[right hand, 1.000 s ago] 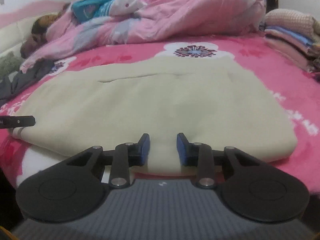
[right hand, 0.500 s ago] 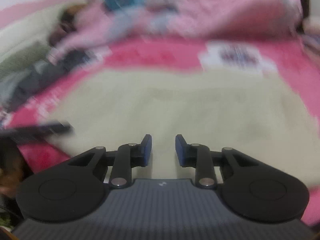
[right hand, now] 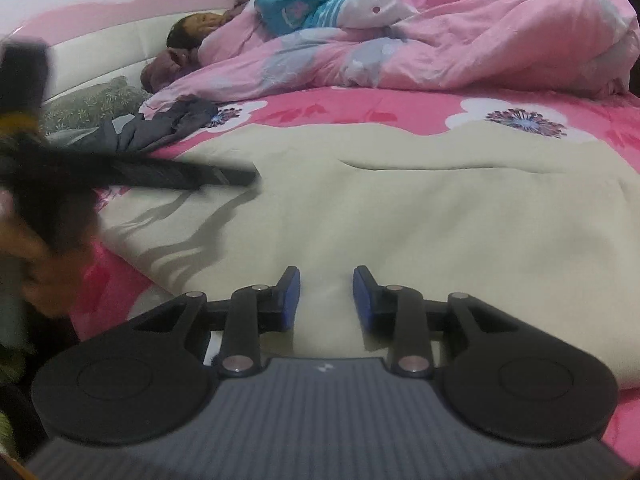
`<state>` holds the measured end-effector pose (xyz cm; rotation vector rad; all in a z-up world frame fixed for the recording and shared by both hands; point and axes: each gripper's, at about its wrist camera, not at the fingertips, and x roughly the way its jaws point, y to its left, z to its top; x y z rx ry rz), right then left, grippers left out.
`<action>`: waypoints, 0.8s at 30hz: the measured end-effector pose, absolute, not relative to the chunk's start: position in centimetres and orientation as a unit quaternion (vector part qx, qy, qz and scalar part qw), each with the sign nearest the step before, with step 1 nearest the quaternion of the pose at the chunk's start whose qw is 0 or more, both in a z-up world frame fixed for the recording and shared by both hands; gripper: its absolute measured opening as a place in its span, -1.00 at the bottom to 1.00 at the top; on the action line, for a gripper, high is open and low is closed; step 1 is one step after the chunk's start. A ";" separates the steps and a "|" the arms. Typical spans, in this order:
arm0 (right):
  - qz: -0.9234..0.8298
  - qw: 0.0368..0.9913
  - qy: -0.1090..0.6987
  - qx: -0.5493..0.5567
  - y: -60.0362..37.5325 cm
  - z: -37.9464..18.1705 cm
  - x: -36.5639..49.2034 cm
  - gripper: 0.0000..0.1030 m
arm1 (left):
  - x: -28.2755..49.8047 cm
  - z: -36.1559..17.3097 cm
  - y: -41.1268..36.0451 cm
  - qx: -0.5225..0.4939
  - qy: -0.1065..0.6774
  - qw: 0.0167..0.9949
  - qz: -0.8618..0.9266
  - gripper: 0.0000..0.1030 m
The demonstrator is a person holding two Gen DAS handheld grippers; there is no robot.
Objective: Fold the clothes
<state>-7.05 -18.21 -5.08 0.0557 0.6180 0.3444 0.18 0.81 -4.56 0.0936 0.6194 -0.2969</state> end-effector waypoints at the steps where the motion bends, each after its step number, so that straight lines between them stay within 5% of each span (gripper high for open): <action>1: 0.158 0.942 0.297 0.014 -18.0 -4.3 -6.5 -0.44 | -0.2 -4.8 0.5 0.061 0.296 0.943 -0.143 0.17; 6: 0.078 0.966 0.246 -0.016 -20.1 -1.9 -5.0 -0.39 | -0.5 -5.0 0.7 0.062 0.294 0.943 -0.144 0.26; 8: 0.048 0.951 0.306 -0.001 -21.7 -5.1 -3.1 -0.35 | -0.5 -5.1 0.8 0.060 0.294 0.943 -0.143 0.27; 11: 0.057 0.954 0.290 -0.039 -21.5 -6.8 -3.7 -0.34 | -0.5 -5.1 0.7 0.068 0.291 0.944 -0.141 0.28; 18: -0.012 0.970 0.240 -0.025 -24.7 -0.8 -0.8 -0.32 | -0.5 -5.2 0.8 0.059 0.288 0.946 -0.135 0.32; 21: -0.016 0.948 0.317 0.001 -27.9 -6.1 2.1 -0.29 | -0.5 -5.2 0.9 0.059 0.286 0.947 -0.134 0.32; 24: -0.003 0.943 0.333 0.006 -28.4 -4.8 2.4 -0.31 | -0.4 -5.2 0.9 0.060 0.287 0.946 -0.136 0.33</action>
